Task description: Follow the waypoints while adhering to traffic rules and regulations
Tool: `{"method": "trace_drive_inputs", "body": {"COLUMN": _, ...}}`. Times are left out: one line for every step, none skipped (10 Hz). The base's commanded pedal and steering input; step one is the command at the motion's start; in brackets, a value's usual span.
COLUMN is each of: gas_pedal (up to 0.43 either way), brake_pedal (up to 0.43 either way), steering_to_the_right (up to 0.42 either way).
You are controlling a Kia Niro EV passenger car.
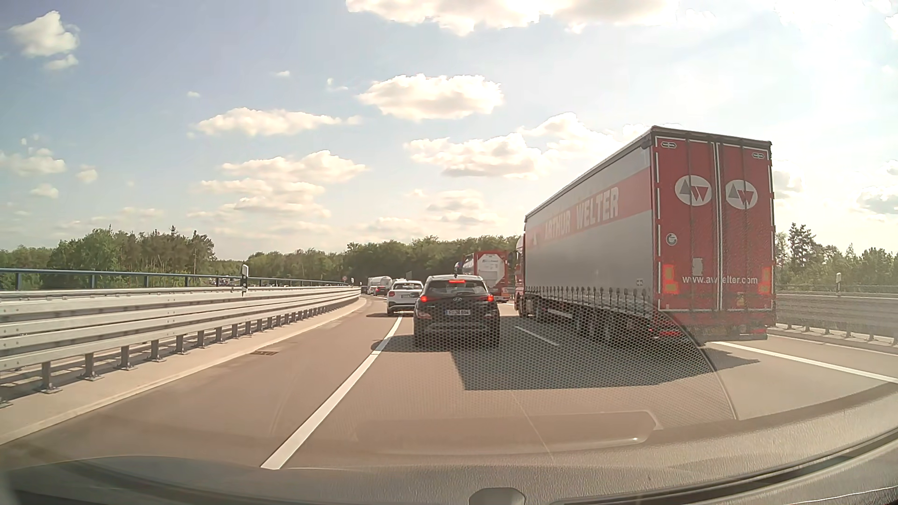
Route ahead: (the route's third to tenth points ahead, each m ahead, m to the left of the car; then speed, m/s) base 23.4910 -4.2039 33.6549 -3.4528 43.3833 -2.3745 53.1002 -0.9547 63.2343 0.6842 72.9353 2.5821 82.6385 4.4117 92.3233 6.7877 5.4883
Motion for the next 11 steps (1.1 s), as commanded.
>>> {"method": "trace_drive_inputs", "body": {"gas_pedal": 0.039, "brake_pedal": 0.0, "steering_to_the_right": -0.013}}
{"method": "trace_drive_inputs", "body": {"gas_pedal": 0.039, "brake_pedal": 0.0, "steering_to_the_right": -0.012}}
{"method": "trace_drive_inputs", "body": {"gas_pedal": 0.0, "brake_pedal": 0.0, "steering_to_the_right": -0.012}}
{"method": "trace_drive_inputs", "body": {"gas_pedal": 0.0, "brake_pedal": 0.0, "steering_to_the_right": -0.012}}
{"method": "trace_drive_inputs", "body": {"gas_pedal": 0.0, "brake_pedal": 0.0, "steering_to_the_right": -0.012}}
{"method": "trace_drive_inputs", "body": {"gas_pedal": 0.0, "brake_pedal": 0.0, "steering_to_the_right": -0.012}}
{"method": "trace_drive_inputs", "body": {"gas_pedal": 0.0, "brake_pedal": 0.0, "steering_to_the_right": -0.012}}
{"method": "trace_drive_inputs", "body": {"gas_pedal": 0.0, "brake_pedal": 0.0, "steering_to_the_right": -0.012}}
{"method": "trace_drive_inputs", "body": {"gas_pedal": 0.0, "brake_pedal": 0.0, "steering_to_the_right": -0.012}}
{"method": "trace_drive_inputs", "body": {"gas_pedal": 0.0, "brake_pedal": 0.0, "steering_to_the_right": -0.012}}
{"method": "trace_drive_inputs", "body": {"gas_pedal": 0.0, "brake_pedal": 0.0, "steering_to_the_right": -0.012}}
